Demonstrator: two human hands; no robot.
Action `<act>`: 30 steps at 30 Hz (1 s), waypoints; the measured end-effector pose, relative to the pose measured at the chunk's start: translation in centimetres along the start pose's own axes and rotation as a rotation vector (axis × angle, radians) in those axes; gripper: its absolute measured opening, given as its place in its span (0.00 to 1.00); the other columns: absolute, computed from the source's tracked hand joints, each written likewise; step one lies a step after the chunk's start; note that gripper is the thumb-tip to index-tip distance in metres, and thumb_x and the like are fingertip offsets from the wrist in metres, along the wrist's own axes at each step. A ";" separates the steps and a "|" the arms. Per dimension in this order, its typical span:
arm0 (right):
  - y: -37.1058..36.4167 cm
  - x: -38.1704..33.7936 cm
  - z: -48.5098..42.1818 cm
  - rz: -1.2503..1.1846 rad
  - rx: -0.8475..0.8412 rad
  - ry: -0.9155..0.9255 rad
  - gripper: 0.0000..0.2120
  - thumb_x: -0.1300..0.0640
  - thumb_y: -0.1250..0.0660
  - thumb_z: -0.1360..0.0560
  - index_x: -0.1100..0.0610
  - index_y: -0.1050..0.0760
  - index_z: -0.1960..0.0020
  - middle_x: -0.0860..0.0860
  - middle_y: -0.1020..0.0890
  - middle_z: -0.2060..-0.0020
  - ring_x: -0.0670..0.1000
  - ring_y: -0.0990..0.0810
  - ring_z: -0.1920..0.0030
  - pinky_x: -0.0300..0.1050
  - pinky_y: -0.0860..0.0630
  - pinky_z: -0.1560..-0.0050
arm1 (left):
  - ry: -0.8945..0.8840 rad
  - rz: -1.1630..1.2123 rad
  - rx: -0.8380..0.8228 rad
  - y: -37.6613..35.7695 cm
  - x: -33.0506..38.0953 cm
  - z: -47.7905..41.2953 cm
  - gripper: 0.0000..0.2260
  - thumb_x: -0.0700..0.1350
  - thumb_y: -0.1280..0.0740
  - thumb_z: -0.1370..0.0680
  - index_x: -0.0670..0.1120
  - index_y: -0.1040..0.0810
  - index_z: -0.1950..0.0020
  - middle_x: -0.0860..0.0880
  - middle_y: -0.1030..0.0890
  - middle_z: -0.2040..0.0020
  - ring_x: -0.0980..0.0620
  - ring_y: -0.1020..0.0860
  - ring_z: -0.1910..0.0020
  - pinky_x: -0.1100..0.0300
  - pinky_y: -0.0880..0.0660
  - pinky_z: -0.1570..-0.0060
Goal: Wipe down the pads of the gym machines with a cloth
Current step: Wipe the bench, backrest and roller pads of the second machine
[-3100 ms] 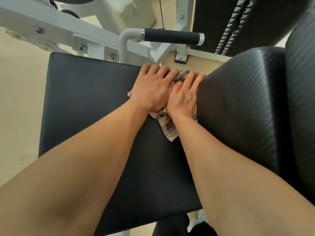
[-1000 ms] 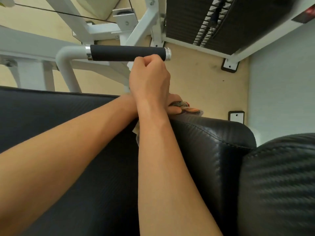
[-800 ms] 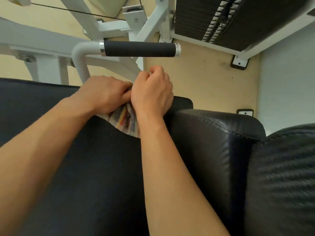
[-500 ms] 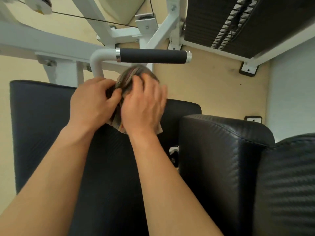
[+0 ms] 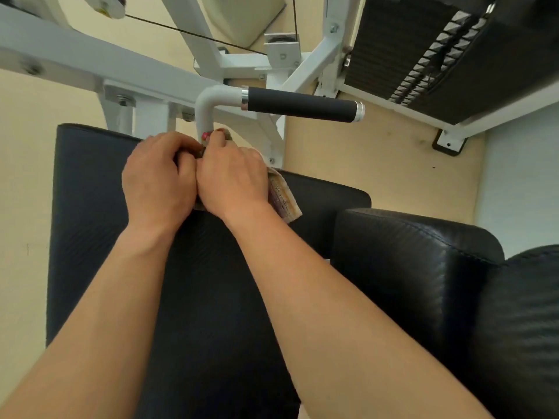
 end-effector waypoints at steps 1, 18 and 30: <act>0.3 0.1 -0.4 -0.032 -0.052 0.049 0.17 0.50 0.46 0.17 0.58 0.30 0.34 0.56 0.17 0.45 0.59 0.18 0.46 0.57 0.25 0.44 | 0.041 0.026 0.004 0.0 0.3 -0.1 0.13 0.40 0.41 0.24 0.46 0.17 0.50 0.50 0.16 0.54 0.50 0.20 0.52 0.49 0.24 0.47; 2.9 5.0 -3.7 0.116 -0.748 0.354 0.18 0.45 0.45 0.15 0.57 0.33 0.33 0.49 0.22 0.50 0.45 0.24 0.56 0.32 0.30 0.57 | 0.036 -0.032 0.011 -2.9 0.8 0.3 0.11 0.44 0.42 0.21 0.47 0.19 0.50 0.51 0.19 0.52 0.50 0.23 0.48 0.52 0.45 0.23; 5.9 17.4 -0.4 0.092 -0.797 0.347 0.15 0.48 0.44 0.15 0.57 0.31 0.37 0.50 0.26 0.47 0.47 0.29 0.51 0.42 0.30 0.46 | -0.483 -0.256 -0.644 -8.1 7.0 0.3 0.19 0.57 0.41 0.20 0.51 0.23 0.33 0.50 0.16 0.40 0.48 0.19 0.42 0.48 0.39 0.25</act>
Point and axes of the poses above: each hand's wrist, its own z-axis away from the middle knuckle, its own y-axis out of the back of the hand, x = y × z, the point moved 2 cm from there along -z, towards the middle knuckle
